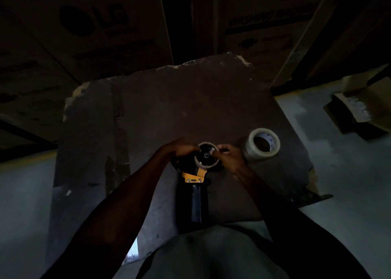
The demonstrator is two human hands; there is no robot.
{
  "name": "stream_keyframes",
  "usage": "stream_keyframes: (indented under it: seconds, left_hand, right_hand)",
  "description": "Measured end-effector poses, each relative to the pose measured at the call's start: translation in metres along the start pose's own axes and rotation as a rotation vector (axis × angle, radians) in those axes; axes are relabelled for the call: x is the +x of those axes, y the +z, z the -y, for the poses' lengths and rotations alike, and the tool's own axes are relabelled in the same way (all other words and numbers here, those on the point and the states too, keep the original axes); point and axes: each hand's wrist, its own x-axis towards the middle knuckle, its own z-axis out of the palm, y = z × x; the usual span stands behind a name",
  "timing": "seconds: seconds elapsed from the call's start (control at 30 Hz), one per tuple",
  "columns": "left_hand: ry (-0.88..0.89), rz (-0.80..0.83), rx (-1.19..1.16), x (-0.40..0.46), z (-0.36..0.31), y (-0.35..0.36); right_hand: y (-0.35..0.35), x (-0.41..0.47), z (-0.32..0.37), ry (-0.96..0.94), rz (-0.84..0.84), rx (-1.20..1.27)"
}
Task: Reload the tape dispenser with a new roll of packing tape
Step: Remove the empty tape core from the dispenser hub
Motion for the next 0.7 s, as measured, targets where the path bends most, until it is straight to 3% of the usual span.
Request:
stream_keyframes:
  seconds: [0.2,0.7]
  left_hand:
    - [-0.075,0.104,-0.100,-0.005,0.000,-0.008]
    - [-0.050,0.229,-0.246,-0.013,-0.004,-0.015]
  right_hand:
    - [-0.013,-0.004,0.002,0.166,0.158,0.255]
    - [-0.023,0.005,0.004,0.119,0.217,0.138]
